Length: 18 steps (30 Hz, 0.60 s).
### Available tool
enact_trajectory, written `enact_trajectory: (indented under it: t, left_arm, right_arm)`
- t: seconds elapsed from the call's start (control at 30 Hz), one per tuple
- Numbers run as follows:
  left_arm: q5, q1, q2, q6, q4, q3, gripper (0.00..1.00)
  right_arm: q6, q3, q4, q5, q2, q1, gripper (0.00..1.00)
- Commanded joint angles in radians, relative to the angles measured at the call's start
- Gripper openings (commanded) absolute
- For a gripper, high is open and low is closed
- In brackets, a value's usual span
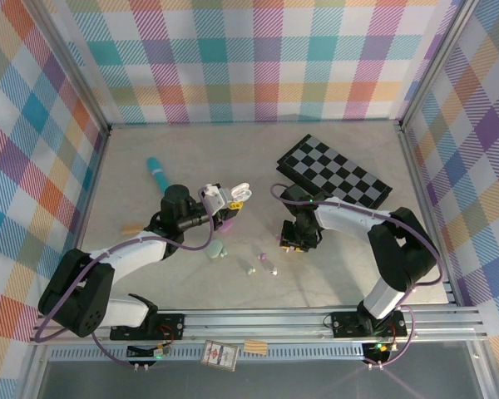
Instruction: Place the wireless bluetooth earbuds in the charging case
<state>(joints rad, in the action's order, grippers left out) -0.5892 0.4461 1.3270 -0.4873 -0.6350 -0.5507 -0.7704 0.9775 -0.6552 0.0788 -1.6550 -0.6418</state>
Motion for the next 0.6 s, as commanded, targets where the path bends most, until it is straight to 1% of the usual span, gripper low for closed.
enact_trajectory:
  t: [0.0,0.3,0.57]
  left_arm:
    - [-0.009,-0.01,-0.013,-0.01,-0.022,0.017,0.08]
    - [-0.008,-0.01,-0.027,-0.009,-0.008,0.021,0.08]
    - [-0.01,-0.01,-0.033,-0.01,-0.001,0.02,0.08]
  right_arm:
    - [-0.005,0.007,0.003,-0.007,-0.018,-0.003,0.34]
    - [0.008,0.001,-0.003,-0.028,-0.058,-0.002,0.31]
    - [-0.001,-0.012,-0.048,-0.059,-0.014,-0.002,0.27]
